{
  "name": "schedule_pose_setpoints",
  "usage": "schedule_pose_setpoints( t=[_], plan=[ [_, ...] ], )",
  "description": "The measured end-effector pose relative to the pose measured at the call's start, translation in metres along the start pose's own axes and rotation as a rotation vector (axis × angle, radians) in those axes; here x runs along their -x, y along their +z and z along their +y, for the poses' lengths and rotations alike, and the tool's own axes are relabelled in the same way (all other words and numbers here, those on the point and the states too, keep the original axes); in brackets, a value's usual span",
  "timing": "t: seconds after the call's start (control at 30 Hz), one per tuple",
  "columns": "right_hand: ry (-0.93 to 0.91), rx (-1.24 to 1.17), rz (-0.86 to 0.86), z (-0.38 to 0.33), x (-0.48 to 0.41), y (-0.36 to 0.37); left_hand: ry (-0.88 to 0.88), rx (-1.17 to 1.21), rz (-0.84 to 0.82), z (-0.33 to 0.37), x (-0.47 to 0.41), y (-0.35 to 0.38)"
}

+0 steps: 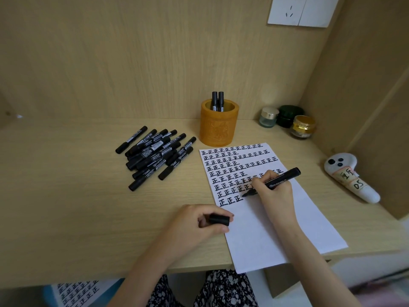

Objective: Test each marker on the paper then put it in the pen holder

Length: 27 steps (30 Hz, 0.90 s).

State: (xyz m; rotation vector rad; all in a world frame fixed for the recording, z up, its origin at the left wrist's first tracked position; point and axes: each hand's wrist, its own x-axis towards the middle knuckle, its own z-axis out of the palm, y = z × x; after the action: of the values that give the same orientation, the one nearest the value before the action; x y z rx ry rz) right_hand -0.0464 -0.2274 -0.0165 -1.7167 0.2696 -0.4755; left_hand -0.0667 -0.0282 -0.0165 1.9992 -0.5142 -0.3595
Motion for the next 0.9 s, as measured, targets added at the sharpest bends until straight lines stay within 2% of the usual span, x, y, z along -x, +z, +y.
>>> schedule_pose_setpoints(
  t=[0.13,0.4,0.63,0.9],
  plan=[
    [-0.011,-0.124,-0.008,-0.005,0.002,-0.004,0.013,0.062,0.031,0.002,-0.001,-0.001],
    [0.083,-0.314,-0.162,-0.023,0.013,0.0,0.0,0.176,0.24,0.005,-0.004,-0.005],
    [0.036,-0.307,-0.17,-0.029,0.024,0.013,-0.041,0.252,0.28,0.005,-0.005,-0.005],
    [-0.034,-0.232,-0.228,-0.027,0.033,0.027,-0.007,0.313,0.292,0.01,-0.003,0.0]
  ],
)
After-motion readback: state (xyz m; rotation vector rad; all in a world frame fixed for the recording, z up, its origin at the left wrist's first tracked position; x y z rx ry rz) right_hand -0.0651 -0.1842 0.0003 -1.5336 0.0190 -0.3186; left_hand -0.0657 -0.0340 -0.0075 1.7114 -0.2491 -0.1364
